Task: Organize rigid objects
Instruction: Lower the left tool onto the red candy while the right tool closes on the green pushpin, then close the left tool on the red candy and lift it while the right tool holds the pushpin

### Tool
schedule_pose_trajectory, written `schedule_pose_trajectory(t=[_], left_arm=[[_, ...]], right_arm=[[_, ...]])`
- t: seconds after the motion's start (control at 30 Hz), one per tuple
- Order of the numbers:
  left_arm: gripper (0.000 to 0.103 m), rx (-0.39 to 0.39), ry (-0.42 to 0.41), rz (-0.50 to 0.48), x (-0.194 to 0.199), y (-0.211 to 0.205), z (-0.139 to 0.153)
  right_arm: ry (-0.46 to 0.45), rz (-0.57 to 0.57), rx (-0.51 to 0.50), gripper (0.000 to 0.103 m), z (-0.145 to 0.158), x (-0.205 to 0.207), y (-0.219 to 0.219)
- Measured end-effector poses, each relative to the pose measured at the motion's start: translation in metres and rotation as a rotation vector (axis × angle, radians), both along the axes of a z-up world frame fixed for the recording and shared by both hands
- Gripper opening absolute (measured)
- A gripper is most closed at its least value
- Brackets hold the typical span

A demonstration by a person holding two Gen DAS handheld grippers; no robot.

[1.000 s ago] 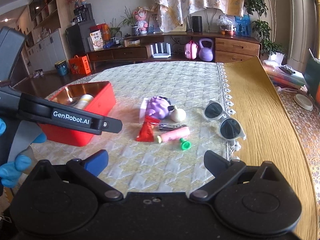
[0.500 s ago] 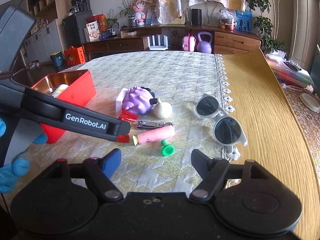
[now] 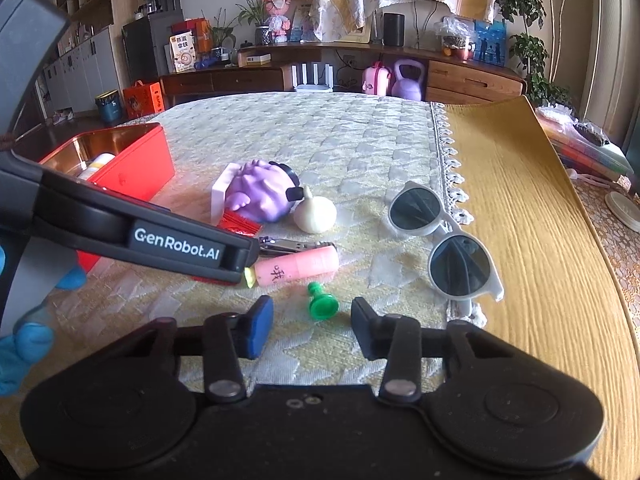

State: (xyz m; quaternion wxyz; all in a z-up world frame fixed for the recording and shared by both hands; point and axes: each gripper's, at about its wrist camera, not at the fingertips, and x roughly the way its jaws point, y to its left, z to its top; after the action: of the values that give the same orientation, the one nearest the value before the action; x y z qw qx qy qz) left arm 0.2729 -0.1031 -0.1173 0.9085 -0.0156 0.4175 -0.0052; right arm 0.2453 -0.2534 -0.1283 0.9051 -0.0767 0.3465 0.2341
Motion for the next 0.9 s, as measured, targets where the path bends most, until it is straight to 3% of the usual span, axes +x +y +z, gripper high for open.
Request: schedule_pose_trajectory(t=[0.17,0.23,0.4,0.53,0.9], left_arm=[[0.073,0.016,-0.014,-0.009,-0.002,-0.002,0.000],[0.061,0.017,-0.006,-0.017,-0.002,-0.003,-0.001],[0.050,0.022,0.002,-0.032,-0.003,-0.006,-0.005],[0.033,0.025,-0.005,-0.052,-0.004,-0.008,-0.005],[0.028,0.002,-0.001,-0.082,-0.013,-0.003,0.003]], right_arm=[[-0.020,-0.006,-0.018,0.033,-0.001,-0.002,0.003],[-0.029,-0.008,-0.028,0.031,-0.001,-0.003,0.004],[-0.048,-0.003,-0.046,0.022,-0.002,-0.005,0.008],[-0.055,-0.003,-0.049,0.015,-0.002,-0.007,0.010],[-0.024,-0.058,-0.007,0.015,0.002,-0.012,0.001]])
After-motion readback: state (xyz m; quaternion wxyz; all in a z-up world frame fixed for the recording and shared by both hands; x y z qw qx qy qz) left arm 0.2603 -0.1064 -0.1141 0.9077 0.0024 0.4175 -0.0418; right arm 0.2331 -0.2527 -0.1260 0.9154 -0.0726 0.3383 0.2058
